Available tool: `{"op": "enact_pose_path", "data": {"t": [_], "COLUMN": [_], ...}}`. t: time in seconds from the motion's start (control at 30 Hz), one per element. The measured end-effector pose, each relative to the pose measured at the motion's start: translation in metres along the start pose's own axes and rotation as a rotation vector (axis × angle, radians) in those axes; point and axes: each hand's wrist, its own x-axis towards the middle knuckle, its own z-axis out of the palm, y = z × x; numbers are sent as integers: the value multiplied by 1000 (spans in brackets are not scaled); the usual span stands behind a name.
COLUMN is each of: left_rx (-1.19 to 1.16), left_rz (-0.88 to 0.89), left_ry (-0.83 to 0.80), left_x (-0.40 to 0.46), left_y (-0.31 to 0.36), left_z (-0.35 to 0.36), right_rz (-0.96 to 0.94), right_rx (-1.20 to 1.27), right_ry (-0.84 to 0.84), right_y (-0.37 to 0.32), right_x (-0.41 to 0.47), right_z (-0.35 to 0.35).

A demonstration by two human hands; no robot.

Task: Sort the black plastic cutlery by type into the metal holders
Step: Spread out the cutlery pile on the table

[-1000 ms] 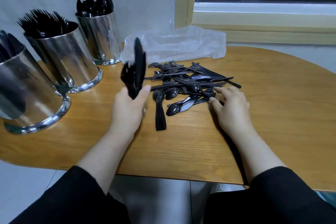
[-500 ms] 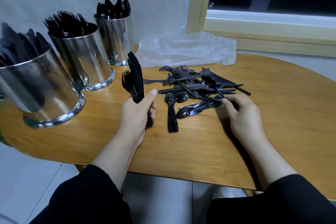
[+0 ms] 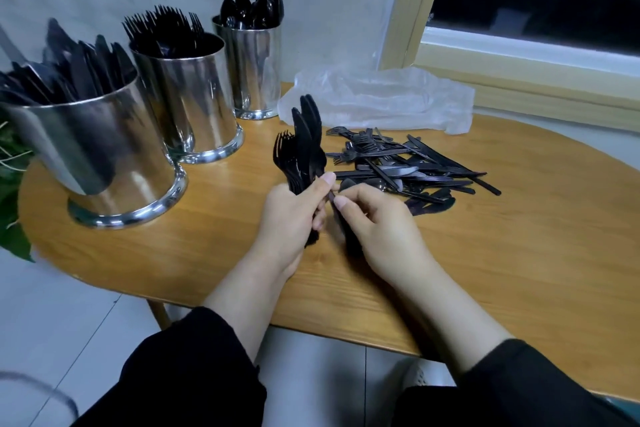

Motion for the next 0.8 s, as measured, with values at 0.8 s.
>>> {"op": "enact_pose_path", "data": {"t": [0.8], "left_rx": [56], "left_rz": [-6], "left_ry": [39], "left_x": [-6], "left_y": [10], "left_z": [2], "right_rz": [1], "right_rx": [-4], "right_ry": [270], "right_y": [-24], "right_x": [18], "right_z": [-48]}}
